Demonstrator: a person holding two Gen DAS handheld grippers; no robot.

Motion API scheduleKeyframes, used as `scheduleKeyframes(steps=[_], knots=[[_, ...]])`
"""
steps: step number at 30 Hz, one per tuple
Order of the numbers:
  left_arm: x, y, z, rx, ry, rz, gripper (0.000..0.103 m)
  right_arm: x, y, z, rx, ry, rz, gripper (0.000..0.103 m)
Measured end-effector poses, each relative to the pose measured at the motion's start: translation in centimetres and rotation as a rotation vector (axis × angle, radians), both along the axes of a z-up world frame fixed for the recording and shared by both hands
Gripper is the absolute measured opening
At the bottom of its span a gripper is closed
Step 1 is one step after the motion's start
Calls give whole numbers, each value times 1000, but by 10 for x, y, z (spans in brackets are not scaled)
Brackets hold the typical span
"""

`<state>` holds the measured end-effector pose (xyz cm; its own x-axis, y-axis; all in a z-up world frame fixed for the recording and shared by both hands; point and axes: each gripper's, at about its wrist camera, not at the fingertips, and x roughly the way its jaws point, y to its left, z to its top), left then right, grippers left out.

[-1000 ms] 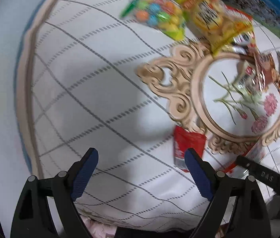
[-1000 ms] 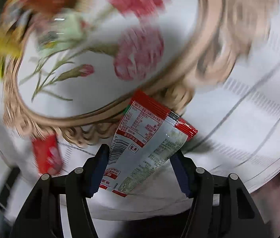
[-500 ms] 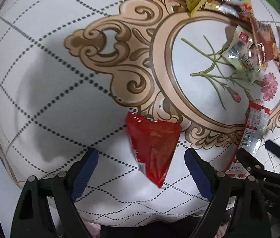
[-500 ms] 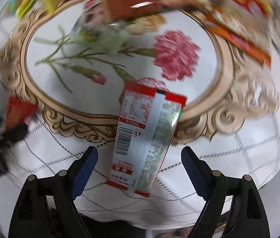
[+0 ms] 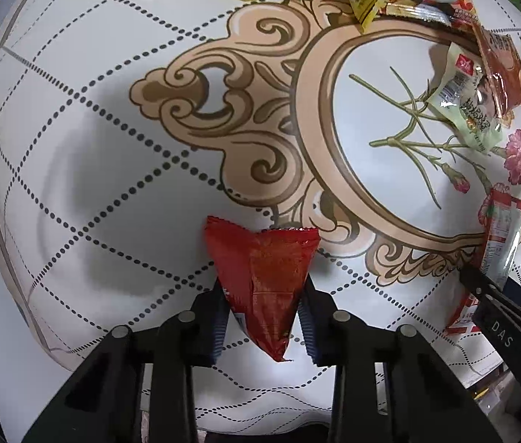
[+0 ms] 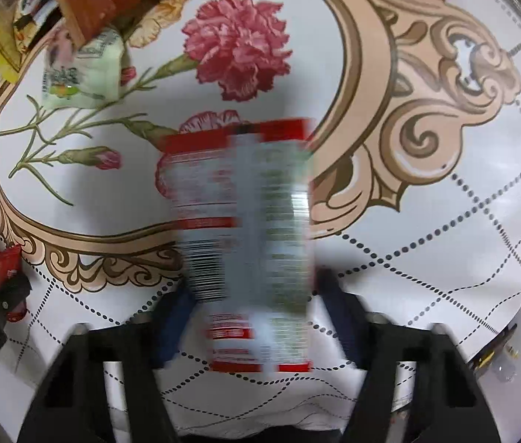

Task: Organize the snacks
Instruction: 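Grasp the red triangular packet with left tool while right tool grasps the white-red wafer pack, then carry both packets into the box and open both tools to release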

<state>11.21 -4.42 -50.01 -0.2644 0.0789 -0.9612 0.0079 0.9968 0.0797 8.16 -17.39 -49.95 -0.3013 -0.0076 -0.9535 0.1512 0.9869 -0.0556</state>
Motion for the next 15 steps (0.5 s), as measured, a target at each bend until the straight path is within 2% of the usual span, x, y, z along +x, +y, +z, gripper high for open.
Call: scheduleKeyframes(steps=[1, 2, 6, 8, 9, 12, 15], knots=[[-1, 0, 3, 1, -6, -4, 30, -27, 5, -4, -4, -8, 8, 46], [-2, -1, 4, 1, -10, -7, 30, -37, 14, 0, 11, 27, 12, 46], [-13, 1, 25, -2, -39, -16, 30, -48, 21, 26, 36, -1, 29, 45], [-20, 5, 46, -14, -60, -20, 30, -33, 18, 67, 56, -14, 29, 44], [-22, 4, 55, -21, -76, -24, 30, -25, 1, 82, 69, -23, 31, 44], [-16, 8, 88, -44, -128, -35, 30, -20, -7, 114, 123, -64, 24, 44], [-2, 3, 128, -100, -197, -19, 30, -8, -11, 158, 180, -126, 18, 44]])
